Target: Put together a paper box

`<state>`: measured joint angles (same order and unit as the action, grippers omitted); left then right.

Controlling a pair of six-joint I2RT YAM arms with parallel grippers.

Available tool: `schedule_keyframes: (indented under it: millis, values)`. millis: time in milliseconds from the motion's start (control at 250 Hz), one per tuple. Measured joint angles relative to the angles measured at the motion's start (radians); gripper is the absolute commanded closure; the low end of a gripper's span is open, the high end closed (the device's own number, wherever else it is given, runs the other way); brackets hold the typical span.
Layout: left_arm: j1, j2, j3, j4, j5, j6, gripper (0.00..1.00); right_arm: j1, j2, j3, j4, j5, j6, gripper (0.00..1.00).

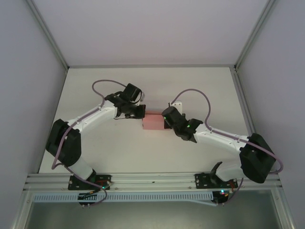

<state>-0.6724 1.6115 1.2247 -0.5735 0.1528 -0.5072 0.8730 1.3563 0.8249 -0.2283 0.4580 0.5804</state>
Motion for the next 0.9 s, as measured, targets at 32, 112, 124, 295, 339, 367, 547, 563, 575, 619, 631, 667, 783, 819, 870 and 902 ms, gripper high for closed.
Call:
schedule_keyframes:
  millis: [32, 112, 124, 295, 339, 367, 547, 563, 575, 619, 631, 667, 783, 819, 870, 902]
  values:
    - [-0.008, -0.011, -0.018, 0.021, -0.016, -0.001, 1.00, 0.000, 0.000, -0.002, 0.005, 0.000, 0.000, 1.00]
    - [-0.036, -0.043, -0.073, 0.081, -0.070, -0.005, 1.00, 0.001, 0.000, -0.013, 0.024, 0.008, 0.000, 1.00]
    - [-0.039, -0.047, -0.079, 0.088, -0.076, -0.005, 1.00, 0.001, -0.001, -0.016, 0.029, 0.009, 0.000, 1.00]
    - [-0.114, -0.110, -0.198, 0.218, -0.220, -0.011, 1.00, 0.006, -0.032, -0.082, 0.118, 0.018, -0.009, 1.00]
    - [-0.140, -0.130, -0.240, 0.262, -0.258, -0.011, 1.00, 0.008, -0.050, -0.111, 0.154, 0.018, -0.021, 0.99]
    - [-0.155, -0.143, -0.266, 0.293, -0.283, -0.011, 1.00, 0.009, -0.062, -0.132, 0.177, 0.018, -0.029, 0.97]
    - [-0.209, -0.172, -0.392, 0.506, -0.394, -0.016, 1.00, 0.013, -0.145, -0.273, 0.346, 0.001, -0.085, 0.89]
    - [-0.211, -0.172, -0.400, 0.526, -0.399, -0.016, 1.00, 0.013, -0.151, -0.281, 0.354, -0.002, -0.089, 0.84]
    - [-0.212, -0.172, -0.404, 0.536, -0.402, -0.016, 1.00, 0.013, -0.157, -0.290, 0.363, -0.003, -0.091, 0.80]
    - [-0.216, -0.171, -0.416, 0.569, -0.406, -0.016, 1.00, 0.013, -0.170, -0.305, 0.366, -0.021, -0.101, 0.72]
    - [-0.217, -0.171, -0.417, 0.575, -0.406, -0.016, 1.00, 0.014, -0.172, -0.308, 0.363, -0.025, -0.104, 0.71]
    - [-0.225, -0.166, -0.419, 0.588, -0.411, -0.016, 1.00, 0.021, -0.179, -0.314, 0.362, -0.026, -0.101, 0.65]
    - [-0.246, -0.158, -0.418, 0.603, -0.416, -0.014, 1.00, 0.027, -0.220, -0.311, 0.323, -0.042, -0.080, 0.21]
    - [-0.253, -0.156, -0.416, 0.603, -0.416, -0.014, 1.00, 0.027, -0.232, -0.304, 0.303, -0.044, -0.072, 0.13]
    - [-0.260, -0.154, -0.414, 0.604, -0.418, -0.014, 1.00, 0.027, -0.247, -0.283, 0.271, -0.046, -0.060, 0.01]
    - [-0.265, -0.153, -0.413, 0.603, -0.421, -0.014, 1.00, 0.027, -0.255, -0.267, 0.254, -0.047, -0.051, 0.00]
